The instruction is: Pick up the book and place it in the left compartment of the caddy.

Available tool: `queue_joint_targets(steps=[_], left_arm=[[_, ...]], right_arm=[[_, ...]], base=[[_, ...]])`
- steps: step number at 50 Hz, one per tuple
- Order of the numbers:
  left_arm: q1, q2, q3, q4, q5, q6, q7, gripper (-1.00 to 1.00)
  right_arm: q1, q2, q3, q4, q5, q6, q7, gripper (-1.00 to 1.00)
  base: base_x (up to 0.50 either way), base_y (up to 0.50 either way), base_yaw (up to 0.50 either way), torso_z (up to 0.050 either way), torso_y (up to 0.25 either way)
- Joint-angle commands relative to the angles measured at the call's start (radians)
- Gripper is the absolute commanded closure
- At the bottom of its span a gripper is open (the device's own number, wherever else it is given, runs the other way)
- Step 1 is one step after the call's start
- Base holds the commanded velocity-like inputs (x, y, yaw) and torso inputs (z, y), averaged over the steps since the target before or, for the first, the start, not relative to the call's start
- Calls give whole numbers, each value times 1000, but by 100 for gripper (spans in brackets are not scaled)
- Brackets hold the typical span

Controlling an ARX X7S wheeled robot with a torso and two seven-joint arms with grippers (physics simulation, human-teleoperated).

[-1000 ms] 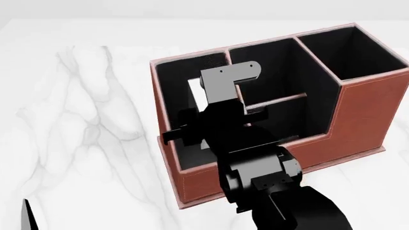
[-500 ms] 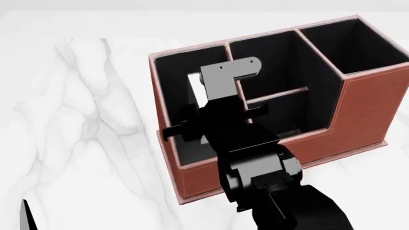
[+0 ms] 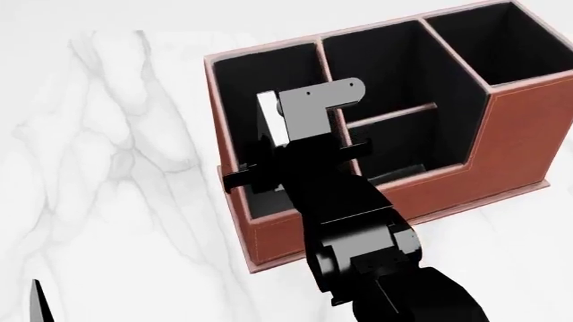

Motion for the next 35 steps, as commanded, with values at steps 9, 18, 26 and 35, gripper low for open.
queue_joint_targets(steps=[9,18,26,35], left_arm=[[-1,-3,2,-13,-5,24,-2,-100],[0,-3,5,-11,-7,26,-1,-100],[-1,-6,5,-12,-20,31,2,-100],[-4,-7,5,-20,-25,39,2,-100]], right_arm=[[0,-1,49,-3,-47,-63,-7,100],[-5,-1,44,-2,-49,-58,2,100],[-7,-1,46,-1,-54,-48,6,100],[-11,-1,48,-3,-59,-47,12,100]], base=[[0,0,0,0,0],[0,0,0,0,0],[0,0,0,0,2],[0,0,0,0,1]])
